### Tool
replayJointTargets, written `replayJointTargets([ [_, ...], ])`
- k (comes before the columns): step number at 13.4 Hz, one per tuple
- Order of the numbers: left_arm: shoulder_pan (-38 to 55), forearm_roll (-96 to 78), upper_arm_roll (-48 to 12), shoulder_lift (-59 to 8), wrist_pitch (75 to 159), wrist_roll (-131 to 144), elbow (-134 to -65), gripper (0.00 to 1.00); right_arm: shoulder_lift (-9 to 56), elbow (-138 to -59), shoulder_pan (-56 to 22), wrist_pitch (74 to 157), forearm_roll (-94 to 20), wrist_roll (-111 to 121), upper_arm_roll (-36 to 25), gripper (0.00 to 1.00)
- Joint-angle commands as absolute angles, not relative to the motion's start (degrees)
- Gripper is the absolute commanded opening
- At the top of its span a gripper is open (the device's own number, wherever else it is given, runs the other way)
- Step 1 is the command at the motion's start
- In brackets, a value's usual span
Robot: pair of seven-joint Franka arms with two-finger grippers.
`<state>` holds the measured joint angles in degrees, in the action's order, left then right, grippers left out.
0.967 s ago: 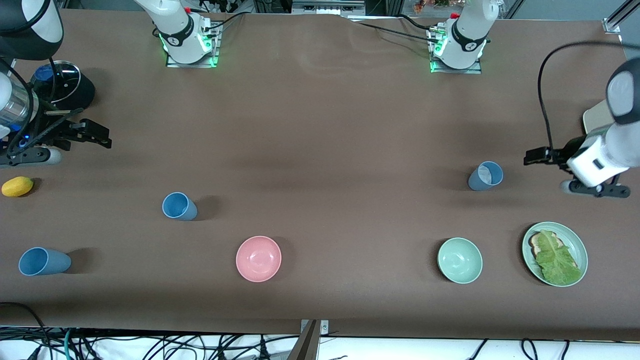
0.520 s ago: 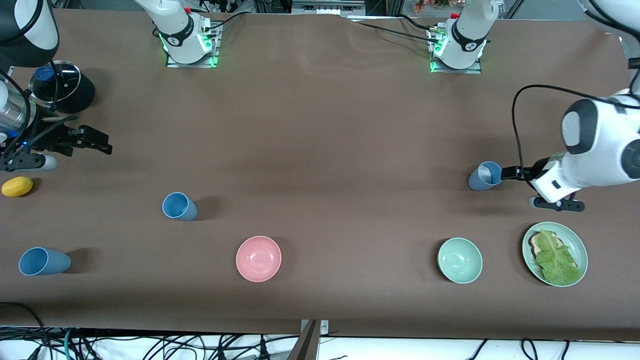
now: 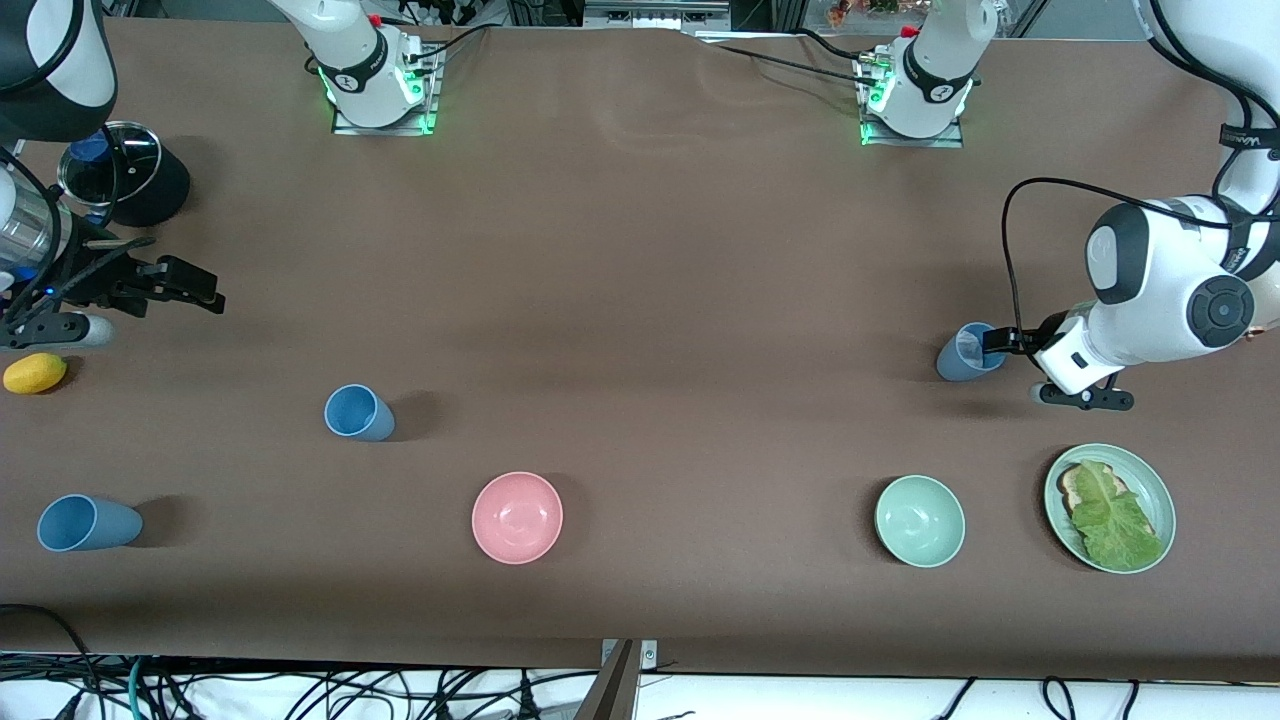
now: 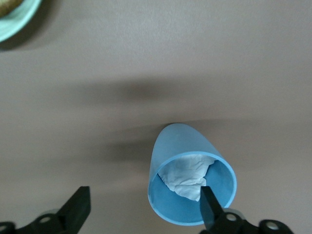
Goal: Stack blue cups with both arms
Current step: 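Reach the left gripper down and grasp the nearby blue cup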
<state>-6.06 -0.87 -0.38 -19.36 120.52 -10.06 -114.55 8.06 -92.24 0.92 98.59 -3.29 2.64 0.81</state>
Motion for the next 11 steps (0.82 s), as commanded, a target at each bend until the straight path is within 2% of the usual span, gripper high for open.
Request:
replayJointTargets([
  [1,-6.59,0.0,-0.7,-19.24,121.9,-10.99,-115.93,0.72,8.26,-90.88,1.32,99.58,-4.13,3.16,1.14,1.0],
  [5,-6.77,0.0,-0.7,-20.65,121.9,-10.9,-115.49,0.1,8.26,-90.88,1.32,99.67,-4.13,3.16,1.14,1.0],
  [6,-6.77,-0.26,-0.7,-20.74,121.82,-10.9,-115.4,0.0,8.26,-90.88,1.32,99.67,-4.13,3.16,1.14,1.0],
  [11,-3.79,-3.51,-2.45,-21.53,120.77,0.22,-111.28,0.0,8.35,-90.88,1.32,99.67,-4.13,3.16,1.14,1.0],
])
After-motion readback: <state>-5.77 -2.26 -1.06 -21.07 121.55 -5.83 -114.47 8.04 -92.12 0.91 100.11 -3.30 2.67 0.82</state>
